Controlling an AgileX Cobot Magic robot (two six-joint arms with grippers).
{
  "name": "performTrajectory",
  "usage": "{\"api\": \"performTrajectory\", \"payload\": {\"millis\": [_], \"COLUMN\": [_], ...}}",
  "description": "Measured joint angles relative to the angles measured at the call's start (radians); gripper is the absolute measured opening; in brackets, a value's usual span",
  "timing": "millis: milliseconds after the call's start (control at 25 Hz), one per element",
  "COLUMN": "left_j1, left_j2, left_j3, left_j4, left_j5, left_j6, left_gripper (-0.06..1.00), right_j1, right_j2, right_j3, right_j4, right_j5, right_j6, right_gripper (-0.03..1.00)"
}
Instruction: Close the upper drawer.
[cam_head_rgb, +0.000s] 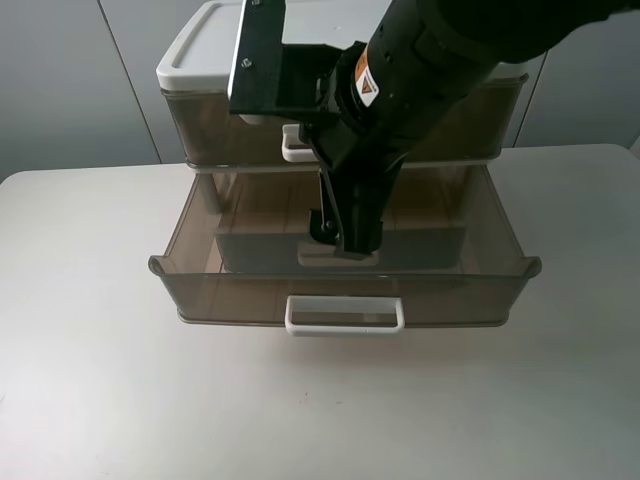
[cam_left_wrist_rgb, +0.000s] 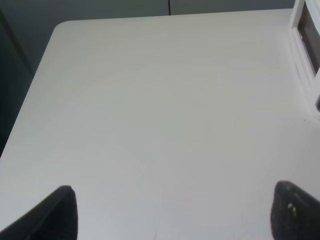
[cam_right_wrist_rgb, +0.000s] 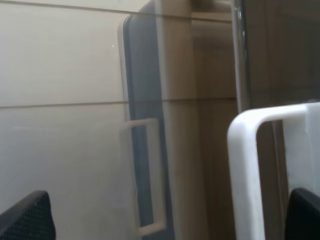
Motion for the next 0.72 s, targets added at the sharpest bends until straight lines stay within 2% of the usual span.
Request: {"api": "performTrajectory", "payload": {"millis": [480, 720], "left_j1": [0.000, 0.000], "left_j2": [0.000, 0.000], "left_j3": [0.000, 0.000], "left_j4": [0.000, 0.000], "left_j5": [0.000, 0.000], "left_j6": [0.000, 0.000], "left_gripper": [0.74, 0.74], "right_j1": [-0.015, -0.024], "right_j2": [0.011, 0.032], "right_j3": [0.000, 0.000], "right_j4": [-0.002, 0.003], "right_j5": [-0.040, -0.122], "right_j6": [0.002, 0.000], "right_gripper": [0.70, 0.70]}}
